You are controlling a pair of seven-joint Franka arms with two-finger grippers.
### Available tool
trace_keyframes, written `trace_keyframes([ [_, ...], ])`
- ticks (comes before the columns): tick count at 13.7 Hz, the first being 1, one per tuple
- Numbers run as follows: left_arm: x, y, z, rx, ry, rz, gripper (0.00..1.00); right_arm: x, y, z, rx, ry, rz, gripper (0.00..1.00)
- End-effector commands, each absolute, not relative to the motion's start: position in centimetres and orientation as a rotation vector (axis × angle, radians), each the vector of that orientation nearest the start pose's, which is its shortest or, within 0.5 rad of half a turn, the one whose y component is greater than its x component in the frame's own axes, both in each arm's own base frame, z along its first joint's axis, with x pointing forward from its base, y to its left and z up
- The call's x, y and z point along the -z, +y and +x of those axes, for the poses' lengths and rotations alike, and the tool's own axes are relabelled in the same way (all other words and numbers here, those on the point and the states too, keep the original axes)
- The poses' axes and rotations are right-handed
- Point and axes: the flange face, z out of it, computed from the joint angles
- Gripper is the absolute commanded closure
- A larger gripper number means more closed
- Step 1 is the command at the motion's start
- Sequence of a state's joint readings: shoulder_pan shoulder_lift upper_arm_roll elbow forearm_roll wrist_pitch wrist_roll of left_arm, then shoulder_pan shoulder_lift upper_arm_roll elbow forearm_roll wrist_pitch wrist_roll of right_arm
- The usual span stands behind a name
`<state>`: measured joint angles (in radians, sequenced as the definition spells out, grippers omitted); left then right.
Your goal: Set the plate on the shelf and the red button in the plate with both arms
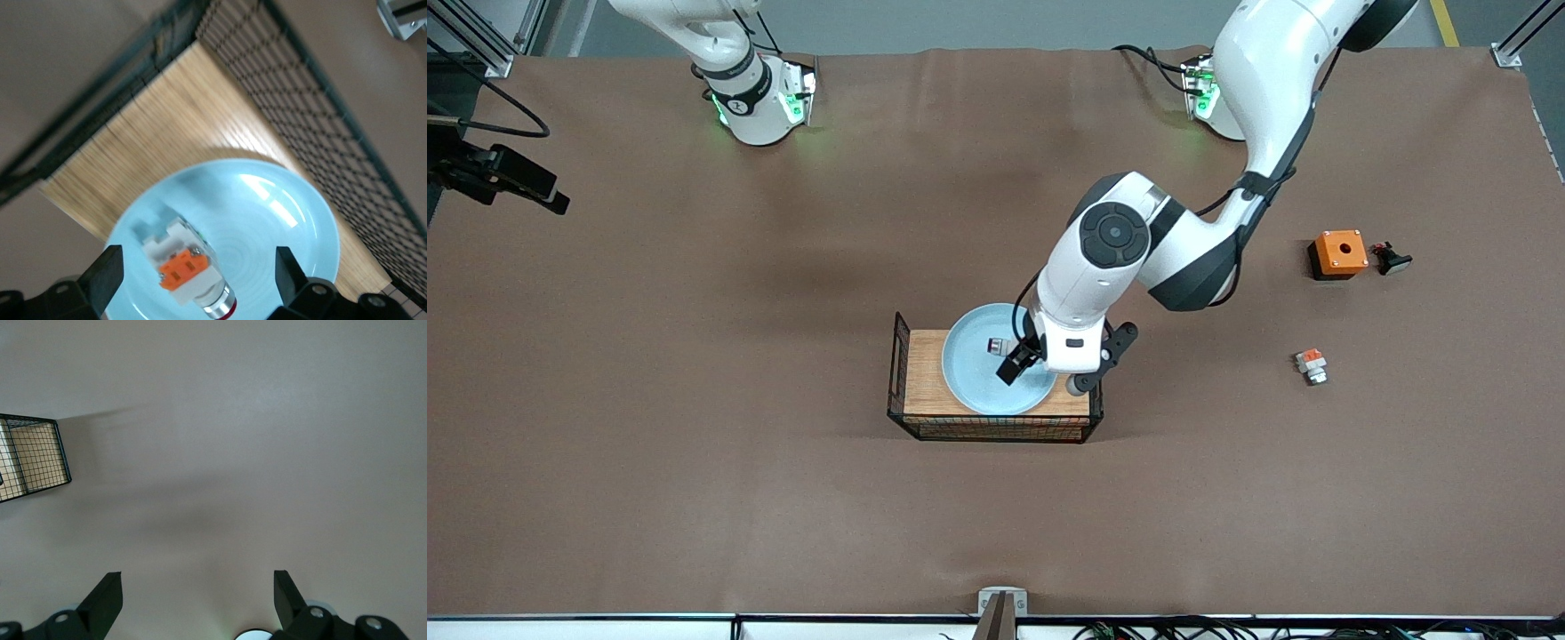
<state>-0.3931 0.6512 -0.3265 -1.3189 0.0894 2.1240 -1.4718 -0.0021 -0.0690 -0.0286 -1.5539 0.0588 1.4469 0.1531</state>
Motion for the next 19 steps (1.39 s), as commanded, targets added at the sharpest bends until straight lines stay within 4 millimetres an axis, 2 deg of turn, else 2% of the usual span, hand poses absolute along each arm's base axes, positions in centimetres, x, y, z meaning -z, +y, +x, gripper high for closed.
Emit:
trace_keyframes([
  [1, -45.9, -38.8, 60.8, 0.063, -1.095, -3.094, 0.0, -68.5, -1.5, 51.4, 0.018, 0.268, -3.09, 0.0],
  [2, -48.1, -36.1, 61.1, 0.072, -0.998, -3.098, 0.0, -69.0, -1.8, 51.4, 0.039, 0.274, -3.087, 0.0],
  [4, -52.6, -31.5, 61.2, 0.101, -0.688, -3.144, 0.0, -69.0, -1.7, 51.5, 0.037, 0.272, -3.088, 0.0],
  [7, -58.4, -22.2, 61.3, 0.119, -0.376, -3.137, 0.0, -68.8, -1.5, 51.6, 0.03, 0.27, -3.088, 0.0],
  [9, -61.2, -15.8, 61.2, 0.131, -0.3, -3.116, 0.0, -68.9, -1.7, 51.6, 0.035, 0.275, -3.091, 0.0],
  [11, -61.8, -11.0, 60.7, 0.048, -0.299, -3.085, 0.0, -68.8, -1.8, 51.5, 0.031, 0.276, -3.092, 0.0],
  [13, -63.0, -7.1, 60.0, 0.014, -0.263, -3.076, 0.0, -68.6, -1.5, 51.3, -0.002, 0.266, -3.133, 0.0],
  [15, -63.3, -3.6, 59.6, -0.015, -0.237, -3.071, 0.0, -68.6, -1.4, 51.3, -0.008, 0.257, -3.152, 0.0],
  [16, -63.8, -2.4, 59.1, -0.013, -0.243, -3.067, 0.0, -68.3, -1.3, 51.1, -0.039, 0.255, -3.154, 0.0],
  [19, -64.0, -0.6, 57.9, -0.024, -0.216, -3.059, 0.0, -68.3, -1.2, 51.1, -0.047, 0.253, -3.152, 0.0],
])
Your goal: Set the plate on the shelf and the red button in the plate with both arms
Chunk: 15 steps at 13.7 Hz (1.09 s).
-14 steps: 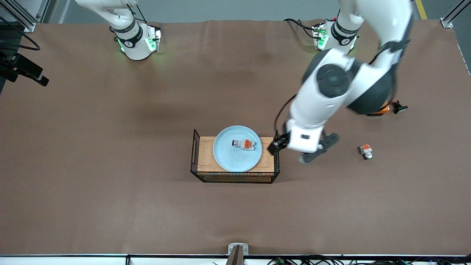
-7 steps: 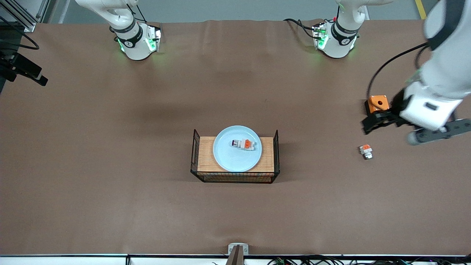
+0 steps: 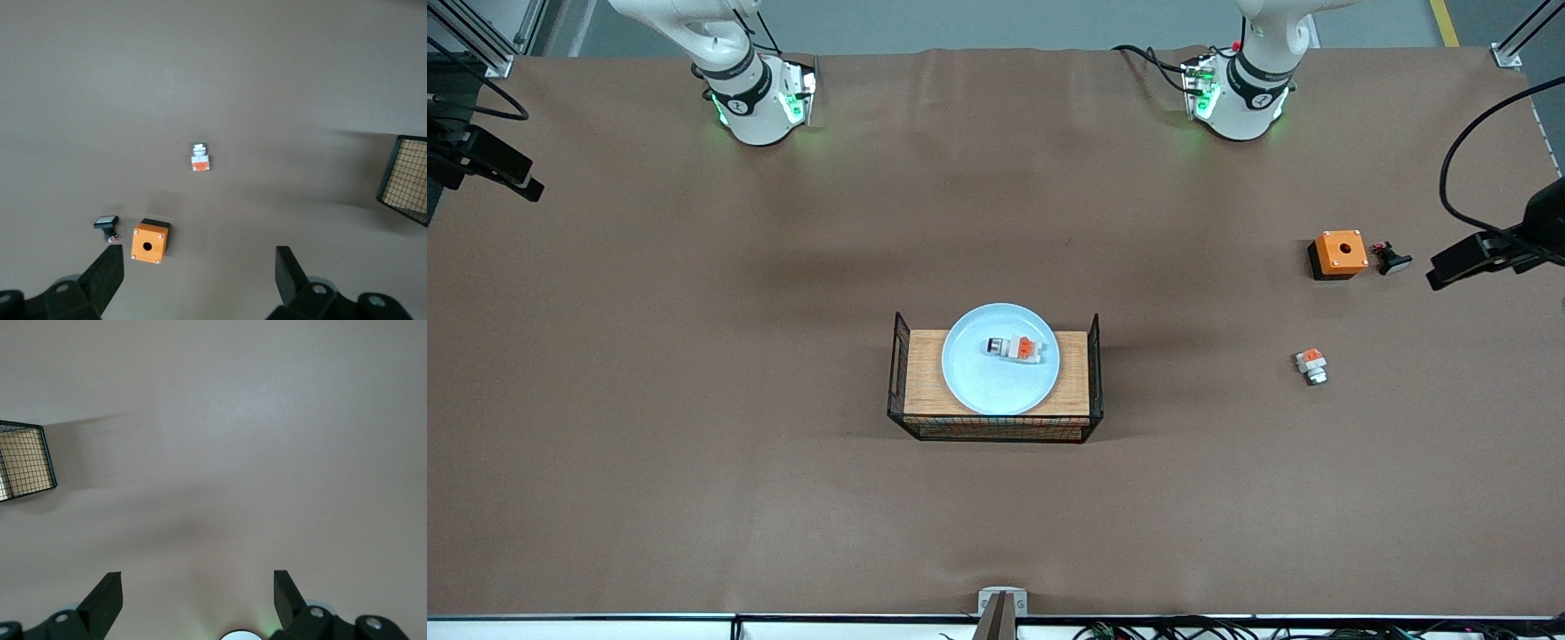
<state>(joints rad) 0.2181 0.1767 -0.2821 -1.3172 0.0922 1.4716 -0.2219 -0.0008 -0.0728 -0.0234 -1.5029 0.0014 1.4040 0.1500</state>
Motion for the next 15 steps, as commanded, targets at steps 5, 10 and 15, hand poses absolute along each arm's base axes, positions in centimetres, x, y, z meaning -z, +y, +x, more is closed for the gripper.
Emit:
trace_keyframes([
  [5, -65.6, -0.2, 55.7, -0.001, -0.181, -3.051, 0.0, -68.2, -1.3, 51.2, -0.047, 0.26, -3.152, 0.0],
  [10, -65.7, -0.7, 54.7, -0.004, -0.114, -3.05, 0.0, -66.4, -0.9, 52.8, -0.074, 0.248, -3.142, 0.0],
  [15, -64.9, -2.9, 51.6, -0.008, -0.059, -3.094, 0.0, -66.7, -0.4, 53.5, 0.008, 0.238, -3.141, 0.0],
])
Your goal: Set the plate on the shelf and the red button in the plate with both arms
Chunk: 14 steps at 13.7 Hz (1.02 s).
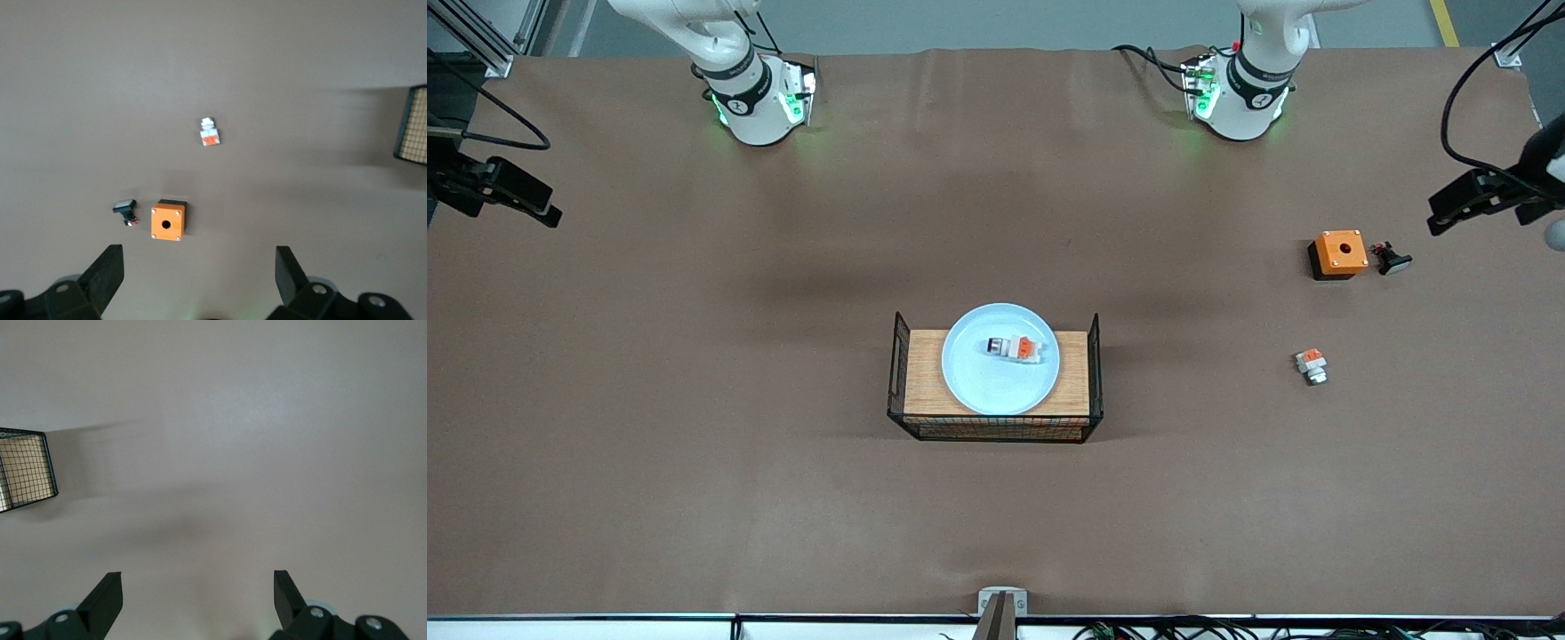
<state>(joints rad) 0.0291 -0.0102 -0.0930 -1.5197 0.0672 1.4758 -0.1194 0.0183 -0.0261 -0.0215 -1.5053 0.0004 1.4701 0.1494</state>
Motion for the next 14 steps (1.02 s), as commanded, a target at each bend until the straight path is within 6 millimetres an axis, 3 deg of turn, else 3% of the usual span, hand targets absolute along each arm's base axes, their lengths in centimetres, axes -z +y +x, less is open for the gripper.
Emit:
trace_keyframes([
  [1, -64.9, -3.5, 51.1, -0.01, -0.042, -3.096, 0.0, -66.7, -0.5, 53.5, 0.011, 0.243, -3.14, 0.0],
  [4, -64.8, -4.5, 49.6, 0.019, -0.01, -3.097, 0.0, -66.8, -0.5, 53.5, 0.015, 0.243, -3.14, 0.0],
  [14, -65.5, -6.0, 49.9, 0.032, 0.008, -3.125, 0.0, -67.1, -0.7, 53.5, 0.025, 0.25, -3.14, 0.0],
])
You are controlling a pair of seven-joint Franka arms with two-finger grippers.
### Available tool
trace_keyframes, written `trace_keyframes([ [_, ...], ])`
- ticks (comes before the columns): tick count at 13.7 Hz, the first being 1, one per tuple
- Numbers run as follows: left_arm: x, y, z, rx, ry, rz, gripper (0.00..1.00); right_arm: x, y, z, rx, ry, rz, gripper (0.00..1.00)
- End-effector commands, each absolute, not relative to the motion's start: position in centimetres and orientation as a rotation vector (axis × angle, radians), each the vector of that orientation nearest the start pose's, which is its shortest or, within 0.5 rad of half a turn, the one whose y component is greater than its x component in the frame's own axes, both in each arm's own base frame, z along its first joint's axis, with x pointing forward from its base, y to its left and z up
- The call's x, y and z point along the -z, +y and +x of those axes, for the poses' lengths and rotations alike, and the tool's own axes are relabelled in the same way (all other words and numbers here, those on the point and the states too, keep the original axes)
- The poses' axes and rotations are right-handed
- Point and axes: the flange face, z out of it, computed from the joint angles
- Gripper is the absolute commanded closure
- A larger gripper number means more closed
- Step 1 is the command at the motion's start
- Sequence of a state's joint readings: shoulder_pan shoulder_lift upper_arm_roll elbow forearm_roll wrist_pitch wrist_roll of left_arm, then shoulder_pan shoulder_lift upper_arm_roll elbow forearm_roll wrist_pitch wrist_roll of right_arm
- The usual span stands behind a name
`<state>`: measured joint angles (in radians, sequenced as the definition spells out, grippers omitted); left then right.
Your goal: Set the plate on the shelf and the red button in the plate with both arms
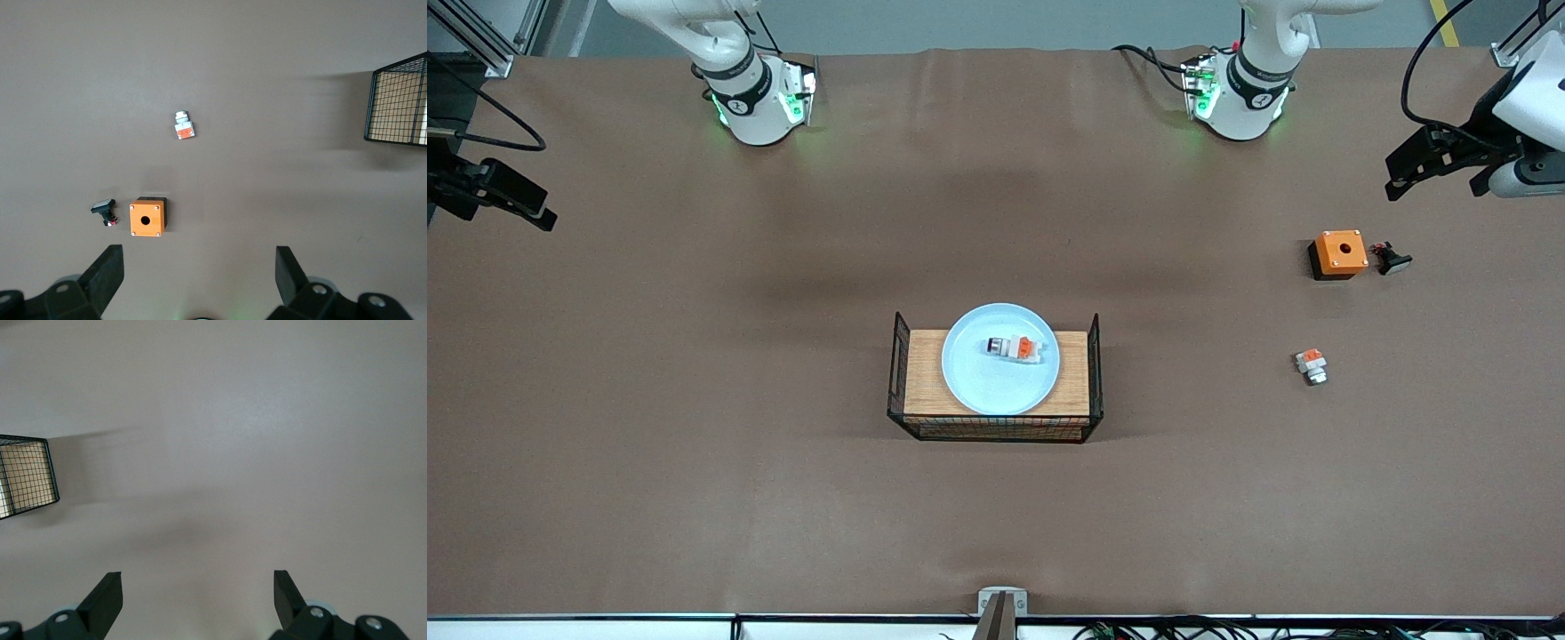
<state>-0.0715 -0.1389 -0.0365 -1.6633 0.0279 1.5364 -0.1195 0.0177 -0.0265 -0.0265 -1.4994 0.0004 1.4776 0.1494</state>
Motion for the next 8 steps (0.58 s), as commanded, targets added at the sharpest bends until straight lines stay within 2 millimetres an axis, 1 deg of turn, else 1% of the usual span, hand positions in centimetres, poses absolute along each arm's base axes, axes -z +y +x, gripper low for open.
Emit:
trace_keyframes([
  [1, -65.68, -6.04, 49.91, 0.036, 0.006, -3.125, 0.0, -67.05, -0.72, 53.52, 0.025, 0.248, -3.141, 0.0],
  [8, -65.42, -6.24, 49.94, 0.004, 0.006, -3.134, 0.0, -67.05, -0.64, 53.52, 0.025, 0.248, -3.141, 0.0],
])
